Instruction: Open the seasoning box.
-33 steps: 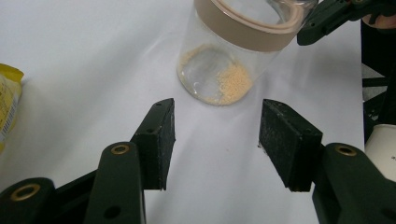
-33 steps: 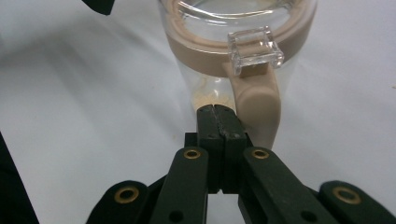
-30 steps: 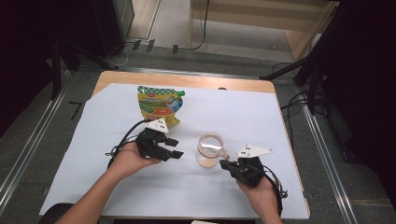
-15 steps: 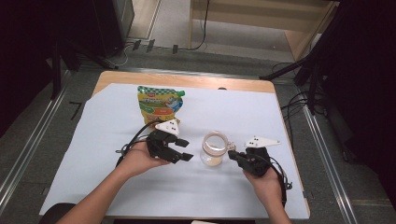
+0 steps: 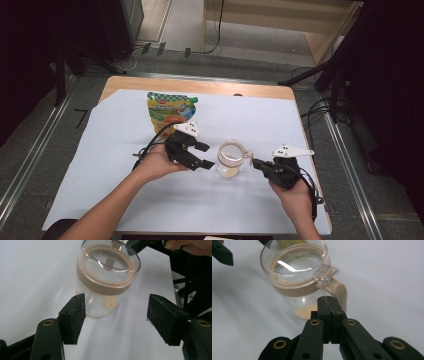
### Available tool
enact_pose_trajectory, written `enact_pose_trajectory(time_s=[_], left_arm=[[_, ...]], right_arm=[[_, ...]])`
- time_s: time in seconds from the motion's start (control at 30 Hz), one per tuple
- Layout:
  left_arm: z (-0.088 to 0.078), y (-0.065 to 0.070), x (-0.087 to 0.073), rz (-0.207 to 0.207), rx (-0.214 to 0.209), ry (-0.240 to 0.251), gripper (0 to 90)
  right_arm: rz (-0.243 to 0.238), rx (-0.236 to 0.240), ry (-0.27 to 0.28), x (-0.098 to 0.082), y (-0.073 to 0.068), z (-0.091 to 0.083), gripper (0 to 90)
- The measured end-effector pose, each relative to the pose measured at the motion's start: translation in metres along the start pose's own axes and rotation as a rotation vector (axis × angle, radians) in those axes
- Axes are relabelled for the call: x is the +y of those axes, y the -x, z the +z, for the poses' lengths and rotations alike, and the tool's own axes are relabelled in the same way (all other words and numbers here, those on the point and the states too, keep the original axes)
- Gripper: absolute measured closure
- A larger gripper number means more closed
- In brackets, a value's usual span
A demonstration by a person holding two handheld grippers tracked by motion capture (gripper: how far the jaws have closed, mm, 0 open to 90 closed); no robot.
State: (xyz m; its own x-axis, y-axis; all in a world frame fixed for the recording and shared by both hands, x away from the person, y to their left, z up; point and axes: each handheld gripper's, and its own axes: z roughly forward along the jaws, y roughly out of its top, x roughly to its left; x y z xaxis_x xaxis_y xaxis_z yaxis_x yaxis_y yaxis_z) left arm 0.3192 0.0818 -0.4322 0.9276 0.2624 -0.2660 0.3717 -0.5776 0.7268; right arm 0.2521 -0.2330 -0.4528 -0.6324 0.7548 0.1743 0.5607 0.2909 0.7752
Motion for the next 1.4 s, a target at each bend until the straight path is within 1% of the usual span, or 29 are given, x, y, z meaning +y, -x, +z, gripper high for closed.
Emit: enact_pose_trajectory(time_s=[0.03,0.07,0.1,0.13,0.2,0.23,0.27,0.3,0.33,0.37,0.43,0.47,0.5,0.53,0.6,0.63,0.73,0.87,0.93,1.13,1.2,1.3,1.33,1.4], left_arm=[[0.000,0.000,0.000,0.000,0.000,0.000,31.1],[0.003,-0.002,0.004,-0.004,-0.004,0.008,29.5],[0.003,-0.002,0.004,-0.004,-0.004,0.008,28.4],[0.007,-0.004,0.009,0.001,-0.007,-0.001,26.7],[0.009,-0.004,0.011,0.006,-0.004,-0.004,22.5],[0.010,-0.004,0.013,0.013,-0.001,-0.012,22.5],[0.012,-0.005,0.015,0.018,0.000,-0.016,20.5],[0.015,-0.005,0.018,0.042,0.012,-0.020,18.8],[0.015,-0.005,0.018,0.042,0.012,-0.020,18.2],[0.018,-0.007,0.019,0.057,0.013,-0.026,18.1],[0.019,-0.008,0.020,0.059,0.010,-0.026,17.3],[0.022,-0.010,0.021,0.068,0.010,-0.030,17.2],[0.023,-0.011,0.022,0.077,0.008,-0.033,16.9],[0.023,-0.011,0.022,0.077,0.008,-0.033,16.5],[0.028,-0.012,0.021,0.087,0.005,-0.022,16.2],[0.030,-0.012,0.021,0.090,0.001,-0.025,16.2],[0.035,-0.013,0.021,0.081,-0.002,-0.032,16.0],[0.042,-0.012,0.021,0.106,-0.008,-0.033,14.6],[0.048,-0.010,0.021,0.130,0.006,-0.051,14.6],[0.056,-0.010,0.022,0.125,0.008,-0.054,11.6],[0.059,-0.009,0.025,0.129,0.013,-0.057,11.0],[0.059,-0.009,0.027,0.124,0.014,-0.067,10.9],[0.059,-0.010,0.028,0.117,0.007,-0.075,11.0],[0.059,-0.010,0.029,0.114,0.006,-0.076,11.0]], right_arm=[[0.011,-0.008,0.004,0.000,0.003,-0.001,90.0],[0.021,-0.015,0.011,0.000,0.006,-0.002,90.0],[0.021,-0.015,0.011,0.000,0.006,-0.002,90.0],[0.034,-0.027,0.010,0.002,0.012,0.001,90.0],[0.040,-0.029,0.009,0.003,0.014,0.003,90.0],[0.049,-0.031,0.011,0.004,0.017,0.005,90.0],[0.055,-0.031,0.009,0.005,0.019,0.008,90.0],[0.046,-0.033,-0.004,0.008,0.024,0.013,90.0],[0.046,-0.033,-0.004,0.008,0.024,0.013,90.0],[0.038,-0.031,-0.007,0.012,0.026,0.018,90.0],[0.041,-0.027,-0.006,0.013,0.026,0.019,90.0],[0.033,-0.019,-0.010,0.014,0.026,0.021,90.0],[0.034,-0.021,-0.016,0.013,0.024,0.021,90.0],[0.034,-0.021,-0.016,0.013,0.024,0.021,90.0],[0.029,-0.015,-0.023,0.011,0.023,0.023,90.0],[0.029,-0.017,-0.023,0.010,0.023,0.023,90.0],[0.035,-0.018,-0.023,0.010,0.023,0.024,90.0],[0.042,-0.031,-0.021,0.008,0.022,0.024,90.0],[0.046,-0.035,-0.020,0.007,0.021,0.024,90.0],[0.049,-0.043,-0.019,0.006,0.020,0.024,90.0],[0.049,-0.045,-0.018,0.006,0.020,0.024,90.0],[0.049,-0.046,-0.018,0.006,0.020,0.024,90.0],[0.049,-0.046,-0.019,0.006,0.020,0.024,90.0],[0.051,-0.046,-0.018,0.006,0.020,0.024,90.0]])
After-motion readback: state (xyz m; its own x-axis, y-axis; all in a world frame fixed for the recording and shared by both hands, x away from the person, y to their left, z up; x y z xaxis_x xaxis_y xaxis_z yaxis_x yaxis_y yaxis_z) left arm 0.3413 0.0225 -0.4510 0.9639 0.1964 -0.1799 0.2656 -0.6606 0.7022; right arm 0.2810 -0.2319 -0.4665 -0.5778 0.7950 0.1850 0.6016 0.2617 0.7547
